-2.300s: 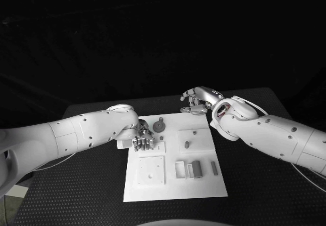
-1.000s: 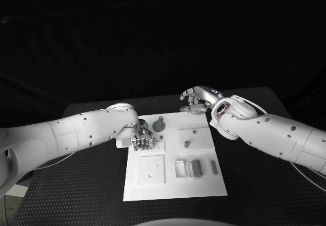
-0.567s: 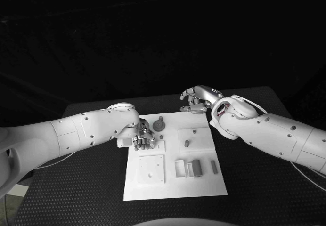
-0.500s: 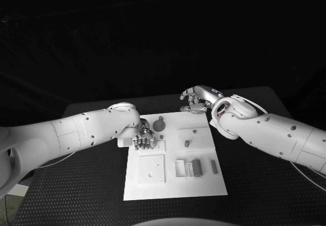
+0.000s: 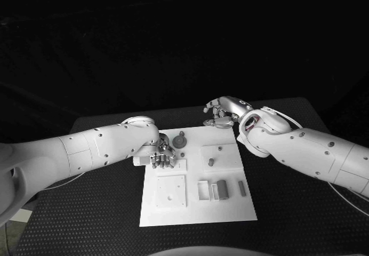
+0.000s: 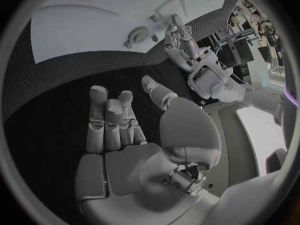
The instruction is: Assemble the parts on the task board
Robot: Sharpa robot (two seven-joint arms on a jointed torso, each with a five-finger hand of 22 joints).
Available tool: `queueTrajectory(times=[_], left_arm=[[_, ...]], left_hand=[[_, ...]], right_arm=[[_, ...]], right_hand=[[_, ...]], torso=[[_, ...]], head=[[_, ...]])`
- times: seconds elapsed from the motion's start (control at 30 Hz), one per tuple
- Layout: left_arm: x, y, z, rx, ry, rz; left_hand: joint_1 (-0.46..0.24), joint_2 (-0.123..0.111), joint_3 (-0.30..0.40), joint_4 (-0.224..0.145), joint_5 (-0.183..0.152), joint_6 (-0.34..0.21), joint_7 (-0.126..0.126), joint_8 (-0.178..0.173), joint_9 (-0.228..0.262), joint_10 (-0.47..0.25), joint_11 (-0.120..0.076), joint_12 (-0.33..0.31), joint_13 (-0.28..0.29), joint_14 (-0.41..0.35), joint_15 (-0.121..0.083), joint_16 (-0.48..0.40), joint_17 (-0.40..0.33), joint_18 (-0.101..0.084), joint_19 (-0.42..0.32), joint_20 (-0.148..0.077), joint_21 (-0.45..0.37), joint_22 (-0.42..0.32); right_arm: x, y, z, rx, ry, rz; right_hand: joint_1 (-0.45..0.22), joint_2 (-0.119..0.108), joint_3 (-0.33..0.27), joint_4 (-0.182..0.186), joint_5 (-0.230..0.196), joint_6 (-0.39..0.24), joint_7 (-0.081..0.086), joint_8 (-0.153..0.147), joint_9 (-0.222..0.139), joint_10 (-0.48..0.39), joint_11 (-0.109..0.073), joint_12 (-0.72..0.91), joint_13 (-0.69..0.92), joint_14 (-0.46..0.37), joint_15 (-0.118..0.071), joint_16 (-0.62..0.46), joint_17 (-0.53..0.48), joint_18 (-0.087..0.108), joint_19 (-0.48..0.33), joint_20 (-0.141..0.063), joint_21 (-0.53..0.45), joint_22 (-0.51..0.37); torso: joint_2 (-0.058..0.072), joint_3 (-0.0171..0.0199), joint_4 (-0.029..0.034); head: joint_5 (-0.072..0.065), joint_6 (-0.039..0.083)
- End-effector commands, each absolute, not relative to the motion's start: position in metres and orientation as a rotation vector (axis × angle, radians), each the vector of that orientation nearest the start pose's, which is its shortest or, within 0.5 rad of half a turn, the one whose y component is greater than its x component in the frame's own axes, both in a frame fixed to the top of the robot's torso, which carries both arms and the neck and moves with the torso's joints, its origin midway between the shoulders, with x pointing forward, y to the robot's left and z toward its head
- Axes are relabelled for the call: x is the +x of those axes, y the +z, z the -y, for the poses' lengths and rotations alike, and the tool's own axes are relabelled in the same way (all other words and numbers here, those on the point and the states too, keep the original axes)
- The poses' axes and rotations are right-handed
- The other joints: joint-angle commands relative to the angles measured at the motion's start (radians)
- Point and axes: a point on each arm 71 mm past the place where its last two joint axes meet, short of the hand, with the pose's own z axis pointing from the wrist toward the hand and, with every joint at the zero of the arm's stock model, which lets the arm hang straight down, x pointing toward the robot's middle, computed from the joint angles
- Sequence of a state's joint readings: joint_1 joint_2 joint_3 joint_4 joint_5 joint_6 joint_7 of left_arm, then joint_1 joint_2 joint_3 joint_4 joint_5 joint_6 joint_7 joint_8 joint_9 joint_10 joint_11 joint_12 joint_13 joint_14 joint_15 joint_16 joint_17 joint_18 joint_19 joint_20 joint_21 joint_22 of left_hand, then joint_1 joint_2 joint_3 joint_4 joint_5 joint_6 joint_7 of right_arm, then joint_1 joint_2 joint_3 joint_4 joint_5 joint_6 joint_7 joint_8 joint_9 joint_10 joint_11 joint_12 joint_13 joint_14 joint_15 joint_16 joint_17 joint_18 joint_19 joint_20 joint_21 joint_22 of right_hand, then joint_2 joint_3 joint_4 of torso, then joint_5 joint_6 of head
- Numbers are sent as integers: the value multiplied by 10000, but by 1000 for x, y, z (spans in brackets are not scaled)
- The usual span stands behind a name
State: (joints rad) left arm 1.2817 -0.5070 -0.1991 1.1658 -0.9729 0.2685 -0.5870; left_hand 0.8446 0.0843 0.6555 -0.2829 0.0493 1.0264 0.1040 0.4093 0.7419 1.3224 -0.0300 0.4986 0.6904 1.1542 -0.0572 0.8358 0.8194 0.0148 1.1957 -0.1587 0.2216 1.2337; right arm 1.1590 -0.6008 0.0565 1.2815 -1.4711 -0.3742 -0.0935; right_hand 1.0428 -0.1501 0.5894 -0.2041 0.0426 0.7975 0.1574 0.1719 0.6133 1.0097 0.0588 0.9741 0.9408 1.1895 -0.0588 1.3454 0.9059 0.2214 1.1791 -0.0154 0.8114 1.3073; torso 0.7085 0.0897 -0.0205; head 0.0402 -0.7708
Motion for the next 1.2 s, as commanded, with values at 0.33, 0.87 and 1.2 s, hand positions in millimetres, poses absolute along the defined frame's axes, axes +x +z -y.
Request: queueTrajectory(times=[0.33, 0.87, 1.2], left_arm=[[516, -266, -156, -922, -2083, -25049], [509, -268, -159, -930, -2197, -25089], [508, -266, -166, -1713, -2596, -24292]], left_hand=[[-19, 96, 14, 15, 20, 527, -466, 52, 42, -126, -100, 65, 13, -53, -21, 106, -36, 114, 66, 25, -51, 35], [7, 115, 35, -27, 34, 529, -471, 41, 64, -145, -104, 100, 12, -73, -23, 157, -72, 115, 62, 20, -60, 65], [17, 116, 61, -33, 40, 529, -470, 18, 71, -170, -102, 119, -1, -100, -14, 186, -120, 108, 42, 25, -81, 85]], right_arm=[[530, -182, 144, -952, 6867, -15646], [530, -182, 146, -953, 6842, -15675], [530, -182, 147, -940, 6814, -15679]], right_hand=[[19, 100, -44, -35, 59, 57, 107, 12, -20, -44, -52, 62, -19, 49, 20, -3, 18, 404, -11, -78, -47, 160], [10, 103, -49, -33, 58, 58, 107, 11, -23, -46, -52, 67, -25, 49, 21, -3, 18, 404, -10, -76, -50, 160], [7, 102, -52, -34, 59, 57, 107, 9, -26, -47, -52, 70, -29, 48, 21, -4, 19, 404, -11, -76, -52, 161]], torso=[[1, -7, 8], [3, -13, 11], [1, -13, 13]], head=[[-1, -18], [-1, -34], [0, -22]])
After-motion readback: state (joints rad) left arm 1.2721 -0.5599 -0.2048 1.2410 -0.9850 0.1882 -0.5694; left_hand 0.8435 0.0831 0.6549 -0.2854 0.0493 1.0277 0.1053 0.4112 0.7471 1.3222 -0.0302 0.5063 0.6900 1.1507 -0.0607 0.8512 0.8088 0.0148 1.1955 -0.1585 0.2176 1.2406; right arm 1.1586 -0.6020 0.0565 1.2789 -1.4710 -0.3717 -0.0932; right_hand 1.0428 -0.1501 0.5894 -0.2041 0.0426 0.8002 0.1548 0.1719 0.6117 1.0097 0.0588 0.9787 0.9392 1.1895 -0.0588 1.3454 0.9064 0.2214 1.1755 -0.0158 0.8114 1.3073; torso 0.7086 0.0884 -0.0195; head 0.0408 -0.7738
